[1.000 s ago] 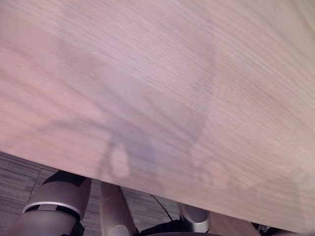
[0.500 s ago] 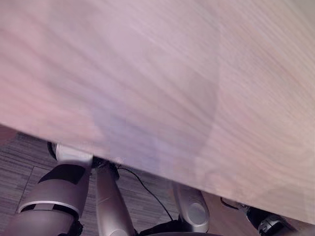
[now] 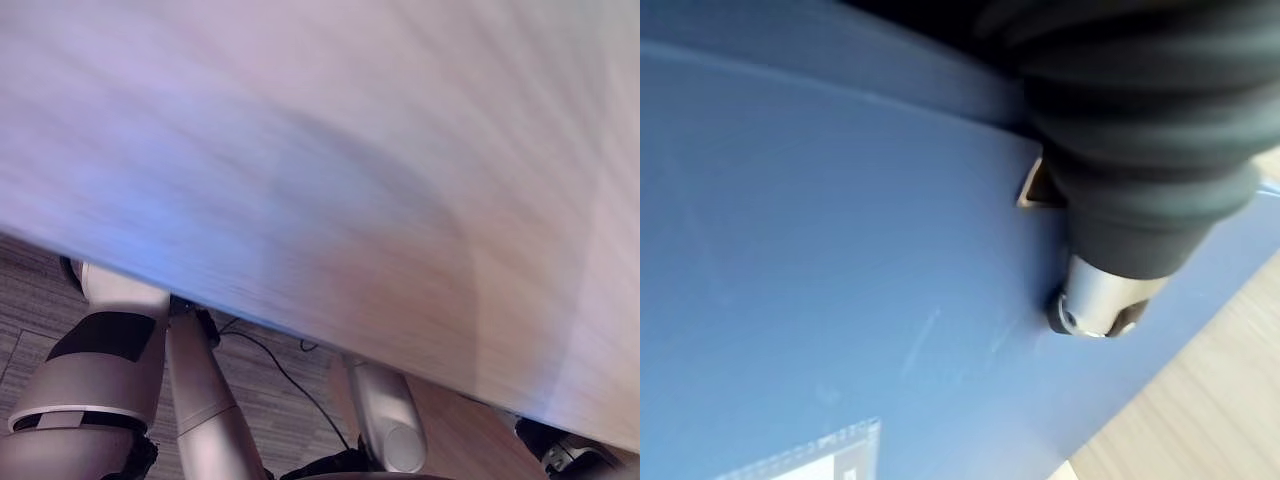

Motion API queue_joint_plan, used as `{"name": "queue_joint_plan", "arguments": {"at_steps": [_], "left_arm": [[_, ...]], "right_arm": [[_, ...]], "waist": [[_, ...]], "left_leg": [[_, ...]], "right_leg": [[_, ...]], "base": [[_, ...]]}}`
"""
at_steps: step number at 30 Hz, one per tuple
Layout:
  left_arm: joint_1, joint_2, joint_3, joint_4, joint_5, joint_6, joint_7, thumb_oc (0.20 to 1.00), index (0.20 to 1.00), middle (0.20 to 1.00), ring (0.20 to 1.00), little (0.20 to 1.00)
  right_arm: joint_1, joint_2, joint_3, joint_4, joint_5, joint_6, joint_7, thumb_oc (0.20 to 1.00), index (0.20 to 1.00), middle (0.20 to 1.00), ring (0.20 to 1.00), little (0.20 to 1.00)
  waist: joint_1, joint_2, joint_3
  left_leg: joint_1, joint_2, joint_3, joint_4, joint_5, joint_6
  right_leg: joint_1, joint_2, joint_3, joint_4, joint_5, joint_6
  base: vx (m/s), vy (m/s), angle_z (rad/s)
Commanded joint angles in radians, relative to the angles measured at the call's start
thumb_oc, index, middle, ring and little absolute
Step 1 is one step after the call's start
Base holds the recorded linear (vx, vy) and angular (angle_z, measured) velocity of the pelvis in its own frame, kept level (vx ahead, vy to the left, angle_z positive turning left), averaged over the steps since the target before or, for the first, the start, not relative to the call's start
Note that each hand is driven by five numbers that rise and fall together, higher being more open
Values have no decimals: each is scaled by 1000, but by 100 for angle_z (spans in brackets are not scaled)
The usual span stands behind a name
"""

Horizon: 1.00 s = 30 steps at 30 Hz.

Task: Put the empty folder in the office cabinet

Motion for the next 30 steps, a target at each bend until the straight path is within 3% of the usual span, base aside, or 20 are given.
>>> {"name": "queue_joint_plan", "arguments": {"at_steps": [1, 6, 7, 8, 19, 30], "left_arm": [[-34, 41, -4, 8, 13, -32, -15, 200, 200, 200, 200, 200], [-41, 36, -4, 6, 21, -31, -12, 200, 200, 200, 200, 200], [-42, 37, -5, 8, 21, -29, -12, 652, 652, 652, 652, 652], [-44, 36, -8, 14, 20, -24, -16, 1000, 1000, 1000, 1000, 1000], [-19, 23, 2, 39, 17, -6, -27, 1000, 1000, 1000, 1000, 1000], [134, -73, 63, -4, 55, 1, -42, 1000, 1000, 1000, 1000, 1000]], "right_arm": [[-8, 47, 20, -29, -26, -13, -4, 1000, 1000, 1000, 1000, 1000], [-6, 41, 19, -36, -24, -13, -1, 1000, 1000, 1000, 1000, 1000], [-4, 41, 18, -34, -22, -12, 1, 1000, 1000, 1000, 1000, 1000], [-1, 39, 16, -27, -19, -14, 2, 1000, 1000, 1000, 1000, 1000], [21, 51, -14, 8, 11, -18, 3, 1000, 1000, 1000, 1000, 1000], [48, 91, -38, 81, 21, -5, 0, 1000, 1000, 1000, 1000, 1000]], "waist": [[-4, 22, -41], [-9, 19, -40], [-11, 21, -41], [-15, 22, -44], [-19, 25, -64], [-9, 22, -84]], "left_leg": [[21, -3, 43, 225, -269, 79], [17, -23, 41, 239, -286, 93], [18, -25, 41, 236, -287, 94], [22, -28, 45, 230, -287, 96], [24, -36, 50, 219, -289, 98], [126, -43, 73, 115, -264, 83]], "right_leg": [[22, 1, 49, -42, -62, 43], [18, 2, 52, -33, -75, 35], [18, 4, 53, -35, -76, 32], [19, 5, 55, -39, -76, 30], [16, 6, 57, -39, -83, 20], [96, 4, 56, -111, -62, 12]], "base": [[42, 26, -4], [46, 12, 3], [50, 32, 2], [37, 27, 0], [3, 2, 0], [-1, -6, 1]]}}
